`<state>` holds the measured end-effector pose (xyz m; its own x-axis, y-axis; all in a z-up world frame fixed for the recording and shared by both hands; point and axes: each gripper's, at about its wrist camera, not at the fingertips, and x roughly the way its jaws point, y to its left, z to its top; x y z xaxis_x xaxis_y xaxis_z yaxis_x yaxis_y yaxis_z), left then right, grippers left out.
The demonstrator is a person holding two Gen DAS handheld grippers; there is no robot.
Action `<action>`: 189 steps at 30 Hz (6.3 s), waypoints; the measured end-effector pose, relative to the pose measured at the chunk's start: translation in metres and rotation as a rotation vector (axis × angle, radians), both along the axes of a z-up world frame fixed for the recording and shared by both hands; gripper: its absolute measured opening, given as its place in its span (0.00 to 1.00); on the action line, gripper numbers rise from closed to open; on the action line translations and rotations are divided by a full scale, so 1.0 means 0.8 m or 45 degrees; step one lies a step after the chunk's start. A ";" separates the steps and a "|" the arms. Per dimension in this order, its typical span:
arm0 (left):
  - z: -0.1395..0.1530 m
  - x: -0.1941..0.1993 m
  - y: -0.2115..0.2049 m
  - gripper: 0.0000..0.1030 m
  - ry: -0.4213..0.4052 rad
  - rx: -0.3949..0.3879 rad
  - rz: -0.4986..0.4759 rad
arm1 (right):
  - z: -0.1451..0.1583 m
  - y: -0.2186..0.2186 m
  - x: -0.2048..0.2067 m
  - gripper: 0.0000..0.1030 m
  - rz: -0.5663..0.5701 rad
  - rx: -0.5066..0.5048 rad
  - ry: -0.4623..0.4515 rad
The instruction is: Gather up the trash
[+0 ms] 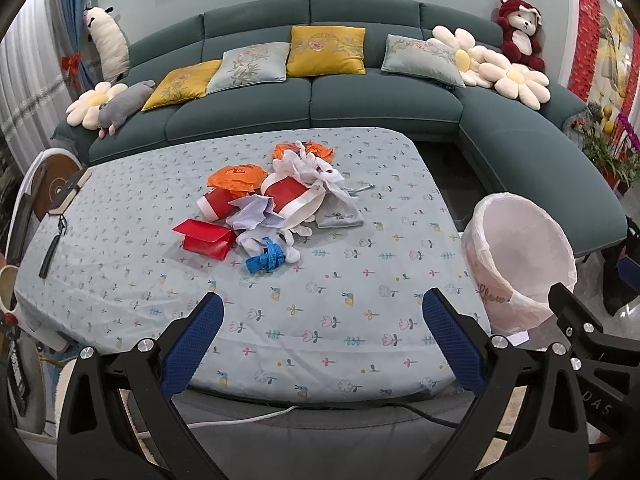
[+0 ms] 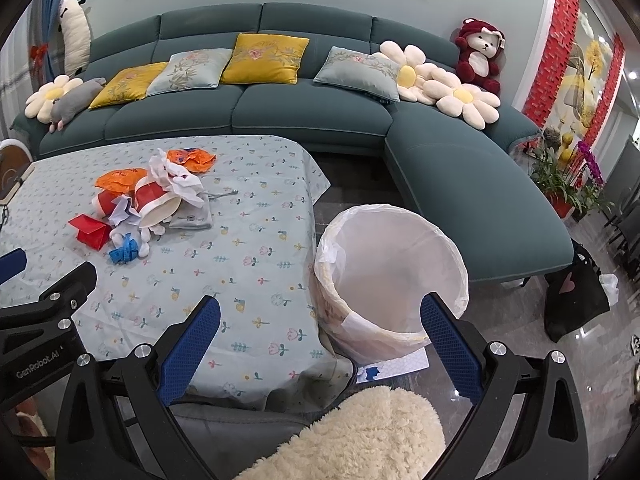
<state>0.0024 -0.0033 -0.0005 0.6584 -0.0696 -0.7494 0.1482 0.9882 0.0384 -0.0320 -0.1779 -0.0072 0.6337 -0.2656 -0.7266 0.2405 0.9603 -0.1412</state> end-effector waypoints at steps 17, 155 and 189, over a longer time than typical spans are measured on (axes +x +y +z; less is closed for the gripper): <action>-0.047 0.107 0.126 0.92 0.144 -0.094 0.309 | -0.023 0.070 0.107 0.93 0.122 0.036 0.042; -0.024 0.126 -0.087 0.59 0.229 -0.269 -0.147 | -0.003 -0.113 0.078 0.59 -0.211 0.298 -0.132; -0.151 0.193 0.135 0.64 0.449 -0.301 0.237 | -0.072 0.086 0.212 0.62 0.131 0.262 0.097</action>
